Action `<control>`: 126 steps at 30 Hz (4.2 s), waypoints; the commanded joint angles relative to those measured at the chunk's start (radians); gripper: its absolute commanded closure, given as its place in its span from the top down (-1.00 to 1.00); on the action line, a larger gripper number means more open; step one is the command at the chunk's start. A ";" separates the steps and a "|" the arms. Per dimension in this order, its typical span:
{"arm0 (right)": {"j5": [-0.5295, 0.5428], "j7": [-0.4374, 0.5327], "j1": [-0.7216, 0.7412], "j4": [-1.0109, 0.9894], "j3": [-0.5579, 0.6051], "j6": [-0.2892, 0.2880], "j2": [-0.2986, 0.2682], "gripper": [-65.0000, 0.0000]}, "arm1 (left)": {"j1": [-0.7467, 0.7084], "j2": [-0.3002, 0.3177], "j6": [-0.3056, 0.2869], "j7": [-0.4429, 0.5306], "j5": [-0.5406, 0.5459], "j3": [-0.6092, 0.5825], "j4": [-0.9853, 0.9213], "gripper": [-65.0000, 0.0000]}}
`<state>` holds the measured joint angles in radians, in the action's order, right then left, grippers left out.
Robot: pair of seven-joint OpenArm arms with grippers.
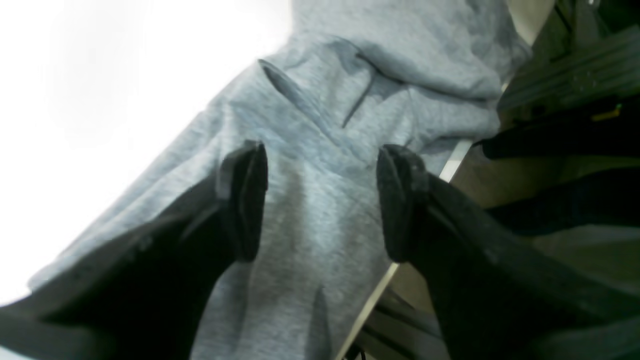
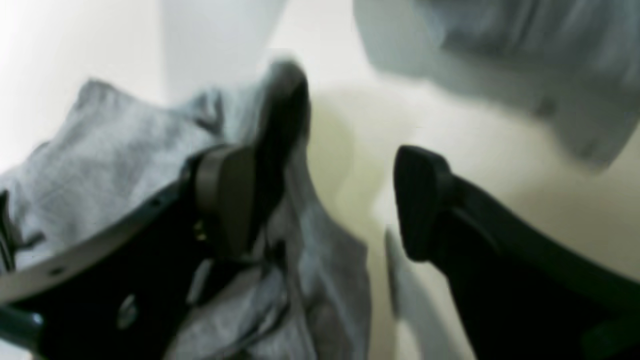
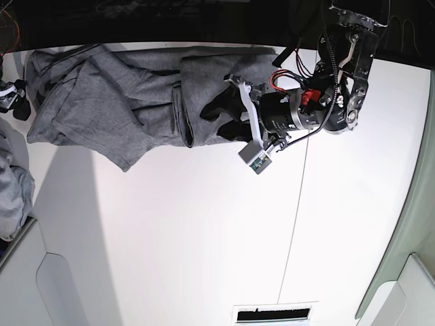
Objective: Layout the t-shirt on the table in an organized manner, then fold the t-shirt properly
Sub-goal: 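Carry the strip end with the left gripper over toward the right gripper, then release the left gripper and fold the strip end with the right gripper, then press and square the folded t-shirt bundle with both grippers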
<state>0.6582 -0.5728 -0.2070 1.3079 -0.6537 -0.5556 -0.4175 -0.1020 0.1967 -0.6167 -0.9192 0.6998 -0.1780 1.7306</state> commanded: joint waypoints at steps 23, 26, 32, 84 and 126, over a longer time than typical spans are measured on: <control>0.037 0.024 0.068 -0.080 0.190 -0.018 0.107 -0.77 | 0.013 0.006 -0.009 0.017 0.021 0.022 0.016 0.15; 0.037 0.046 0.072 -0.074 0.189 -0.023 0.105 -1.00 | 0.013 0.006 -0.052 0.017 0.024 0.023 0.018 0.15; 0.030 0.045 0.095 -0.027 0.133 -0.025 0.073 -1.00 | 0.013 0.006 -0.061 0.010 0.022 0.081 0.018 0.15; -0.050 -0.103 0.167 0.430 0.514 -0.016 0.314 0.04 | -0.129 0.001 -0.081 -0.036 0.254 0.388 -0.067 0.15; -0.133 -0.049 0.153 0.465 0.554 -0.016 0.288 -1.00 | -0.136 0.005 -0.081 -0.121 0.411 0.320 0.039 -0.81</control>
<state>0.5056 -0.6426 -0.0658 1.7596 -0.0998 -0.5686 -0.1272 -0.2459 0.2016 -0.6876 -1.0512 1.0832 0.1371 1.7523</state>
